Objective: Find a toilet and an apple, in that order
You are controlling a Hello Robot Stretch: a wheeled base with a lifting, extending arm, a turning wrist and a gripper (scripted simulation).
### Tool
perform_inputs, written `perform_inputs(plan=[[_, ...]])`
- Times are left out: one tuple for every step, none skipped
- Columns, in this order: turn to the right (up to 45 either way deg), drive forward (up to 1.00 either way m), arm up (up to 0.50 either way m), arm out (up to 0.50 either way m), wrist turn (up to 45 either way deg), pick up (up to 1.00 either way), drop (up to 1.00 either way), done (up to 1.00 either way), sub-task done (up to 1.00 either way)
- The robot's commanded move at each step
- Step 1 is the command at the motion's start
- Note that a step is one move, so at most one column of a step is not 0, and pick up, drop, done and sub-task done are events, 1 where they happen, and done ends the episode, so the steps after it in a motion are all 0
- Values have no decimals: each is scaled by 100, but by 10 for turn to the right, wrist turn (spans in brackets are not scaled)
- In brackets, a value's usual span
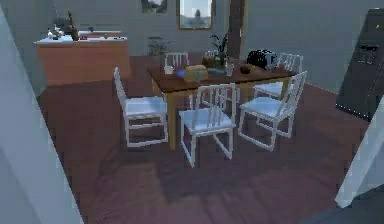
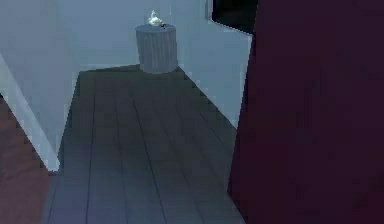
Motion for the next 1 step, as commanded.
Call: perform_inputs(plan=[[0,90,0,0,0,0,0,0,0]])
